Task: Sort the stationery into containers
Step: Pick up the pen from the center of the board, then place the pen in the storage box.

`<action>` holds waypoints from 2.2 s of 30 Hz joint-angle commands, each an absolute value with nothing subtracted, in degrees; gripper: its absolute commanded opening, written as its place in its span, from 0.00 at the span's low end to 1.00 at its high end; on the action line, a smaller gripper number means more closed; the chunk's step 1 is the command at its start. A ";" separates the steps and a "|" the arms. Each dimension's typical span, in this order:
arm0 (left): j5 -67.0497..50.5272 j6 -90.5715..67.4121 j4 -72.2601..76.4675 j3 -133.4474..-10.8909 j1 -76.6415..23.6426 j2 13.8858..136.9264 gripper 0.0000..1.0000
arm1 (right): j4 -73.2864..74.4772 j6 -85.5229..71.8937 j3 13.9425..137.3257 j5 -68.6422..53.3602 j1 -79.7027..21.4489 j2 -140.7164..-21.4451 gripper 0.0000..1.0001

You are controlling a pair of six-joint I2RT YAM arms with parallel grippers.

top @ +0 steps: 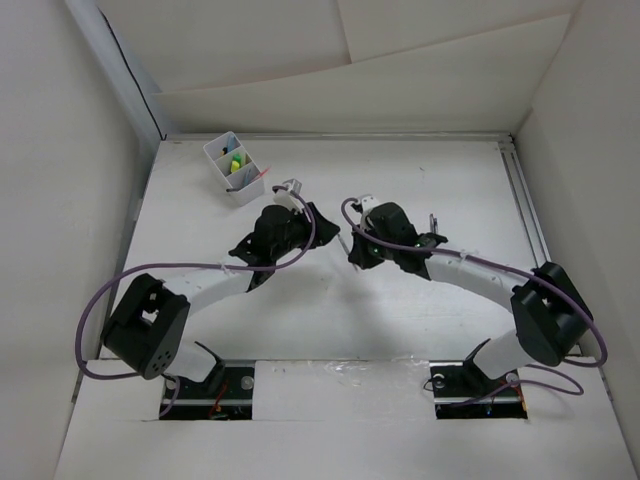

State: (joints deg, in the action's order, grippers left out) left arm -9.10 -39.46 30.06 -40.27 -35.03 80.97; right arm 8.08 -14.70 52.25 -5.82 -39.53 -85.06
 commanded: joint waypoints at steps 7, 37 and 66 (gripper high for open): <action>-4.93 -38.94 29.97 -43.15 -34.80 81.74 0.37 | 2.81 -15.73 55.37 -6.77 -43.24 -84.99 0.00; 7.11 -38.94 23.12 -47.36 -34.28 78.40 0.00 | 0.97 -12.83 54.68 -7.04 -42.54 -75.07 0.62; 38.49 -30.16 8.53 -81.99 -13.62 99.66 0.00 | -6.94 -17.75 39.02 8.61 -35.33 -59.50 0.62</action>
State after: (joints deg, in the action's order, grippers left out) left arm 30.61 -35.31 8.49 -77.89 -13.43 99.18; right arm -4.36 -17.21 39.16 6.46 -34.96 -59.99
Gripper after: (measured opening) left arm 0.104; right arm 0.626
